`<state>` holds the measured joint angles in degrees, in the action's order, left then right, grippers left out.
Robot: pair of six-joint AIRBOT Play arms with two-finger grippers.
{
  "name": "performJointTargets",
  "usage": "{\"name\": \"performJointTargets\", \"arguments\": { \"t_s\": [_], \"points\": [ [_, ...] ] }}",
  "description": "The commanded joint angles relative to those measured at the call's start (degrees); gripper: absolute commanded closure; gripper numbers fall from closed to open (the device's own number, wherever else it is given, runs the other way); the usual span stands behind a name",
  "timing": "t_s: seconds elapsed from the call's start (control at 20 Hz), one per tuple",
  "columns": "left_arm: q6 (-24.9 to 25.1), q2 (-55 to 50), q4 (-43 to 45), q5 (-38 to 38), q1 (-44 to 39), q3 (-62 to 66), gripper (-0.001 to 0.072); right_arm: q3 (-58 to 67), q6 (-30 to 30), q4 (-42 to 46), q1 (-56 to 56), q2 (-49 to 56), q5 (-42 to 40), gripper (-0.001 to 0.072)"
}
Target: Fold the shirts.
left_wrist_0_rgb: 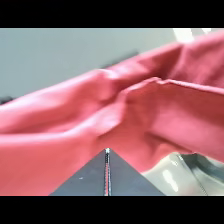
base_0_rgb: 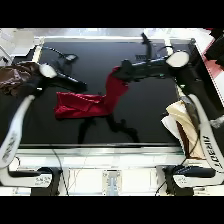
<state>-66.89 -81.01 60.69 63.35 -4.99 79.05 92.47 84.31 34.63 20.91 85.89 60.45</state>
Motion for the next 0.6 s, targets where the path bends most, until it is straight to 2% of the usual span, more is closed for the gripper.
{"name": "performJointTargets", "arguments": {
  "t_s": [0.0,0.15,0.25,0.3,0.35,0.4,0.45,0.55],
  "points": [
    [0.0,9.9,2.3,3.7,10.2,0.0,0.0688,7.5,0.5,0.1,10.1,9.2,-9.7,0.0700],
    [0.0,14.7,2.3,3.8,16.6,0.0,0.0688,18.1,0.4,0.1,17.8,21.4,-14.3,0.0699],
    [0.0,16.0,2.3,3.8,18.8,0.0,0.0687,24.4,0.5,0.0,21.1,27.6,-20.1,0.0695],
    [0.0,16.3,2.3,3.8,19.4,0.0,0.0687,25.9,0.5,-0.8,22.1,29.3,-24.6,0.0580],
    [-0.1,16.3,2.3,3.9,19.6,0.0,0.0687,26.0,0.6,-2.1,22.4,29.8,-28.7,0.0287],
    [-0.4,16.3,2.3,3.9,19.6,0.0,0.0688,26.1,0.5,-3.0,22.4,29.8,-29.5,0.0182],
    [-0.4,16.3,2.3,3.8,19.6,0.0,0.0688,26.1,0.5,-3.2,21.6,29.4,-28.3,0.0183],
    [-0.5,16.3,2.3,3.9,19.5,0.0,0.0688,26.1,0.2,-2.1,18.2,27.5,-20.3,0.0183]
  ]
}}
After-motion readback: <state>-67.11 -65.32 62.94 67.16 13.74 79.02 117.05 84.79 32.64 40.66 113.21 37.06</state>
